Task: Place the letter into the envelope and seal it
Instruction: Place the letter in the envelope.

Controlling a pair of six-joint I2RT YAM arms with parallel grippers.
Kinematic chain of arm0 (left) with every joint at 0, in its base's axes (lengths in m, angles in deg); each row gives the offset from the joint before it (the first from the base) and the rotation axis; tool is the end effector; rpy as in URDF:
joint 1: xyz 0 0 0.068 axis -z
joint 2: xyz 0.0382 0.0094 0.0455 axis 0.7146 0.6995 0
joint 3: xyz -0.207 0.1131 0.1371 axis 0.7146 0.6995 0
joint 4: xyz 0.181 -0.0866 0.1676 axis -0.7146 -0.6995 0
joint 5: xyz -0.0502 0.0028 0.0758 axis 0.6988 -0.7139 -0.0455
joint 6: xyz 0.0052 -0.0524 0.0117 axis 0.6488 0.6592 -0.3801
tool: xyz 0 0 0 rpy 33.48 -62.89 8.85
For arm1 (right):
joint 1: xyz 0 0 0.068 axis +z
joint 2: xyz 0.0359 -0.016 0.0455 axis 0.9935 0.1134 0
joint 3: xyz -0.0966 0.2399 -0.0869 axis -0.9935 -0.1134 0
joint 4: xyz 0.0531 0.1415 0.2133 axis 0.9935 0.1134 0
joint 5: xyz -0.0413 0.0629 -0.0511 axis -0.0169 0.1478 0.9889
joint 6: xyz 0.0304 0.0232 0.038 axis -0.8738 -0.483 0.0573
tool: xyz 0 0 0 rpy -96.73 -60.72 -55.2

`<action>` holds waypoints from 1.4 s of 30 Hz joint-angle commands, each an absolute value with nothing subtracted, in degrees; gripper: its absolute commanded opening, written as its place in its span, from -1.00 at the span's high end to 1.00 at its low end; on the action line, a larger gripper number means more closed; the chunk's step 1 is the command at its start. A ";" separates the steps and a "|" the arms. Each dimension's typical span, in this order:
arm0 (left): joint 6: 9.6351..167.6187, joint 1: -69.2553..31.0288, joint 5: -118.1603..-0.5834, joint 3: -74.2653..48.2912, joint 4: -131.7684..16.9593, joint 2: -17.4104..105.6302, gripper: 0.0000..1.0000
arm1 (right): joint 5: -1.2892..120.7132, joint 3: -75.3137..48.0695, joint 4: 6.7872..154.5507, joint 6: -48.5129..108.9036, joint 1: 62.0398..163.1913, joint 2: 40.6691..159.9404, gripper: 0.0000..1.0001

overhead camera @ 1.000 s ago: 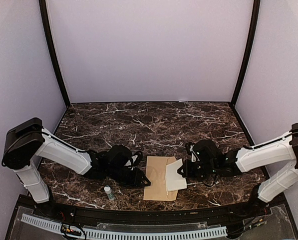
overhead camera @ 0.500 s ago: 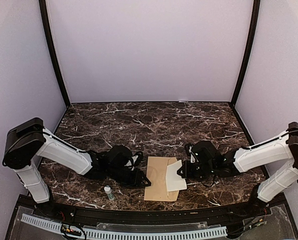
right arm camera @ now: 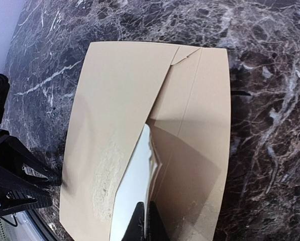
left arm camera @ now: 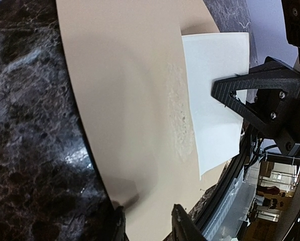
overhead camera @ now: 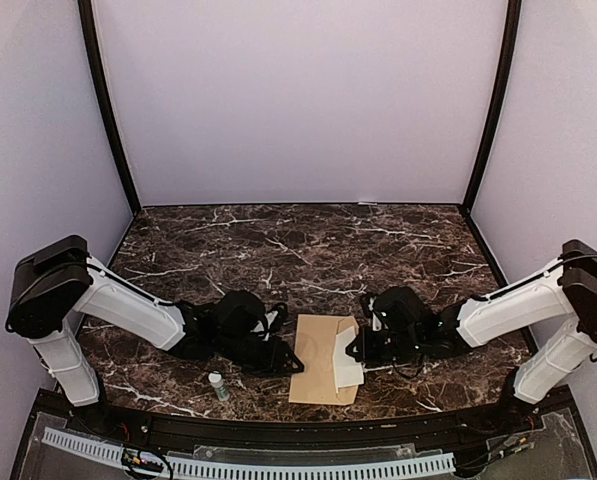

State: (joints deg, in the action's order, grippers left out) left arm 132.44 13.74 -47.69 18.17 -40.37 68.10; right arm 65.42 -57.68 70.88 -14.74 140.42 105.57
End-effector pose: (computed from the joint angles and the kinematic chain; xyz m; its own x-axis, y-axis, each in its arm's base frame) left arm 0.1556 -0.2866 0.1288 -0.9596 0.1018 -0.2622 0.2704 0.5909 -0.7601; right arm 0.1465 0.2271 0.1333 -0.9091 0.0422 -0.4144 -0.2205 0.7953 0.5648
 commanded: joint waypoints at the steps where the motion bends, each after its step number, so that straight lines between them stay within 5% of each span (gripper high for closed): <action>1: 132.90 13.69 -46.53 19.13 -38.42 68.43 0.38 | 64.81 -55.42 68.41 -15.26 141.48 107.28 1.00; 16: 133.74 13.71 -47.31 21.10 -36.47 66.42 0.41 | 65.02 -51.47 72.17 -14.57 142.30 108.89 1.00; 28: 131.76 13.55 -55.25 21.13 -44.41 57.07 0.22 | 70.54 -48.72 82.97 -12.11 142.35 101.84 0.38; 42: 132.83 13.52 -55.47 22.18 -44.32 58.07 0.15 | 72.01 -48.05 87.19 -12.36 144.55 100.89 0.26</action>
